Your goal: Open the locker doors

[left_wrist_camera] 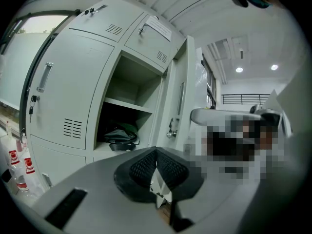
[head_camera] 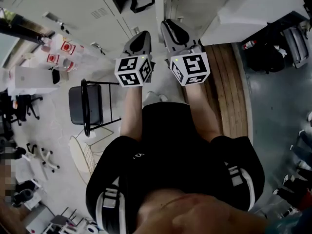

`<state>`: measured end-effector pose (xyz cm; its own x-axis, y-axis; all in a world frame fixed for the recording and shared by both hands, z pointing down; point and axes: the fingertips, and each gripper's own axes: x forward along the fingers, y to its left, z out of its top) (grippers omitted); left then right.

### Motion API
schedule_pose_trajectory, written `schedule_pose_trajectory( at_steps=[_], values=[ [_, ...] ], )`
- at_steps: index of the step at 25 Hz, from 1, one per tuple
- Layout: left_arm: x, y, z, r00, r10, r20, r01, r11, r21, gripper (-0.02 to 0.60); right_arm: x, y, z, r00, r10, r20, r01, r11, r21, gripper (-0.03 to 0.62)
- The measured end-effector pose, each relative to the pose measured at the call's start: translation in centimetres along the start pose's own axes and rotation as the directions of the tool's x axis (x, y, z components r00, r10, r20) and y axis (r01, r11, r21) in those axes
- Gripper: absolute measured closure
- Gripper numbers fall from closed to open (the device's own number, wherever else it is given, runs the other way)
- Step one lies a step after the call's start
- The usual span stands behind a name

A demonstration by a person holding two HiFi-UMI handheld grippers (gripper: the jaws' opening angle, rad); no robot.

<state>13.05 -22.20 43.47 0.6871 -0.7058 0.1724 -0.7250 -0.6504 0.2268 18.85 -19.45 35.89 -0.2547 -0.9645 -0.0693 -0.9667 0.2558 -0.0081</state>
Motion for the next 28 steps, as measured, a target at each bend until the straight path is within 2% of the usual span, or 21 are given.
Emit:
schedule_pose_trajectory(
  at_steps=[9, 18, 28],
  values=[
    [1.3, -3.8, -1.6, 0.997, -0.069, -0.027, 0.069, 0.998, -0.006, 0.571, -4.0, -4.7, 0.4, 0.992, -0.128, 0.008, 0.128, 0.992, 0.009, 0.556],
    [2.2, -5.0, -1.7, 0.994, -0.098, -0.042, 0.099, 0.995, 0.011, 0.571, -6.3, -9.7, 0.5, 0.962, -0.272, 0.015, 0.271, 0.962, 0.03, 0.559],
    [3.2, -5.7, -1.2, 0.991, -0.124, -0.044, 0.125, 0.992, 0.024, 0.571, -7.1, -11.6, 0.8, 0.949, -0.316, 0.012, 0.315, 0.948, 0.032, 0.56]
  ],
)
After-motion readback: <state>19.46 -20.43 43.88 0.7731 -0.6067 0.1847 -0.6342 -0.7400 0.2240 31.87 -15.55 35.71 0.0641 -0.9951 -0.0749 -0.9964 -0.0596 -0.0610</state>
